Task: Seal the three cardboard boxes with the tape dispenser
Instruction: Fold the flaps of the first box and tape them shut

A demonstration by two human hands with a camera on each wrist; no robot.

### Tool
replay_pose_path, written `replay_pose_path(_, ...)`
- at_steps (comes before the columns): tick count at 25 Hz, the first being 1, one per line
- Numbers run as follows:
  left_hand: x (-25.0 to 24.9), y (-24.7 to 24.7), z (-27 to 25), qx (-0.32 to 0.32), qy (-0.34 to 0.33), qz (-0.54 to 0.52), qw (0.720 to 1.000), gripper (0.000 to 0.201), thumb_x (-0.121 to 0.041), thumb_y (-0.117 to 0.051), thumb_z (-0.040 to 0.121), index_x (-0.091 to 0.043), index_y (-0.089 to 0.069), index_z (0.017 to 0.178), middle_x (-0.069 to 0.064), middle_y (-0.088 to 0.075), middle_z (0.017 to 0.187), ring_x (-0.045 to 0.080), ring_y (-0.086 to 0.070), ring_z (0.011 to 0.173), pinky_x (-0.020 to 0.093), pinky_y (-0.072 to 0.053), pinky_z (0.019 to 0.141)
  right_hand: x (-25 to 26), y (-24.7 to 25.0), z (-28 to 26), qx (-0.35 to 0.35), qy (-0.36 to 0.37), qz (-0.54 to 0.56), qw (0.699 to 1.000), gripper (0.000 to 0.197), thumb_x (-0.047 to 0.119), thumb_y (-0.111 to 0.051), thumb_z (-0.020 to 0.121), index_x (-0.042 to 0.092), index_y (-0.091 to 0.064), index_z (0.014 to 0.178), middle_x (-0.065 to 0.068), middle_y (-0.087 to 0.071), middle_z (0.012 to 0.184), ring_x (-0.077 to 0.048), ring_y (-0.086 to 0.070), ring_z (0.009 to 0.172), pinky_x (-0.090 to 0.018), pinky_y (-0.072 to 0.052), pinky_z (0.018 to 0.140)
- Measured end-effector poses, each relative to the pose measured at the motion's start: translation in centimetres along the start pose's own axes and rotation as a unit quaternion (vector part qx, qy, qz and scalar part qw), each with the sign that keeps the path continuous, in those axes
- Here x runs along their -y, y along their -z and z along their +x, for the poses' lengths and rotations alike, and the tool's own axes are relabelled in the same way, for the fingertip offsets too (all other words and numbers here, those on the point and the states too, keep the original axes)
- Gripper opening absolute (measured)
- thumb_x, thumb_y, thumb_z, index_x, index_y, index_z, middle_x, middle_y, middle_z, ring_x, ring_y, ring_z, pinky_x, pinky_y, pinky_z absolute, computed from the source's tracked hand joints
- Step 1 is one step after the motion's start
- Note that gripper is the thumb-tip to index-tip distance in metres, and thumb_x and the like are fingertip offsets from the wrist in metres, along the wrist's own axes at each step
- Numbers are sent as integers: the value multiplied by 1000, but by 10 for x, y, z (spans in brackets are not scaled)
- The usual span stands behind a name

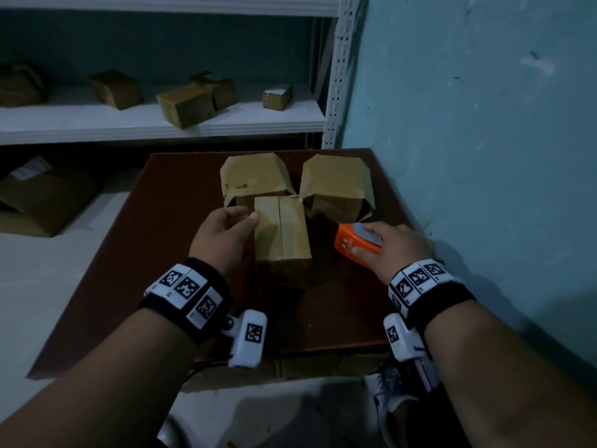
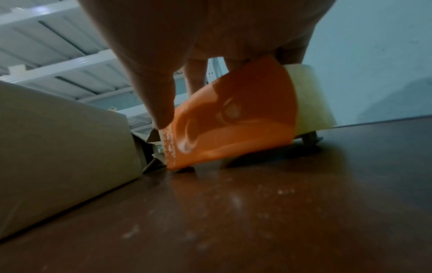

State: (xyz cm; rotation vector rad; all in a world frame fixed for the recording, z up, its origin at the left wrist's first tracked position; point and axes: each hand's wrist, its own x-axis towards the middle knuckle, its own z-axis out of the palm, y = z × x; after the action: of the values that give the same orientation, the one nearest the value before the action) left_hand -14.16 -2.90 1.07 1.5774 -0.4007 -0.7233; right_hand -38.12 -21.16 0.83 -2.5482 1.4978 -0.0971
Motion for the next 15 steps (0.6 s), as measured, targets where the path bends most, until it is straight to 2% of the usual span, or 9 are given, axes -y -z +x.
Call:
replay_pose_path(3,-3,1,-3,-10,-28,27,999,25,-41,-79,88,-40,-71,112,-9,-71,122,18,-68,114,51,-59,94,-1,-1,1,11,9,24,1000,61,64,-63,94,48,-44,149,4,-63,140,-28,-57,131,-50,-39,110)
replay_pose_path(5,-6,2,-5,-22,-50,43,998,24,-34,-77,92,-37,-70,115,-10,-70,122,15,-67,114,49,-58,97,-3,-1,2,3,4,45,999,57,56,-62,98,46,-45,151,2,-62,144,-29,-57,133,-50,-40,113)
replay_pose_path(7,-11,0,-8,-45,-89,70,993,24,-26,-77,93,-35,-70,114,-9,-71,120,13,-67,111,44,-59,96,-7,5,3,-36,22,72,997,51,49,-59,102,44,-48,152,-2,-66,140,-30,-61,128,-47,-45,110)
replay_pose_path(10,-24,-3,-21,-57,-195,111,973,24,-18,-74,95,-31,-70,114,-7,-71,114,11,-69,105,29,-57,82,-5,24,-3,-132,125,123,976,47,40,-58,104,37,-54,151,-7,-67,136,-31,-64,121,-43,-49,104)
replay_pose_path(11,-29,-4,-25,-45,-220,110,968,23,-18,-73,96,-29,-70,116,-6,-72,113,12,-69,104,28,-57,81,-1,30,-7,-158,176,133,963,47,38,-57,104,33,-56,150,-8,-67,137,-31,-63,121,-45,-50,104)
replay_pose_path(13,-36,-6,-30,7,-251,91,964,28,-22,-73,97,-25,-68,124,-4,-73,117,13,-70,107,33,-58,88,6,38,-18,-181,268,147,935,48,40,-52,103,29,-56,151,-9,-68,132,-30,-64,117,-47,-51,99)
replay_pose_path(15,-41,-6,-36,83,-246,63,964,39,-31,-72,93,-22,-65,131,-2,-73,125,15,-69,114,35,-57,94,12,40,-30,-169,320,152,920,50,42,-45,105,29,-53,153,-7,-69,124,-26,-64,107,-46,-51,92)
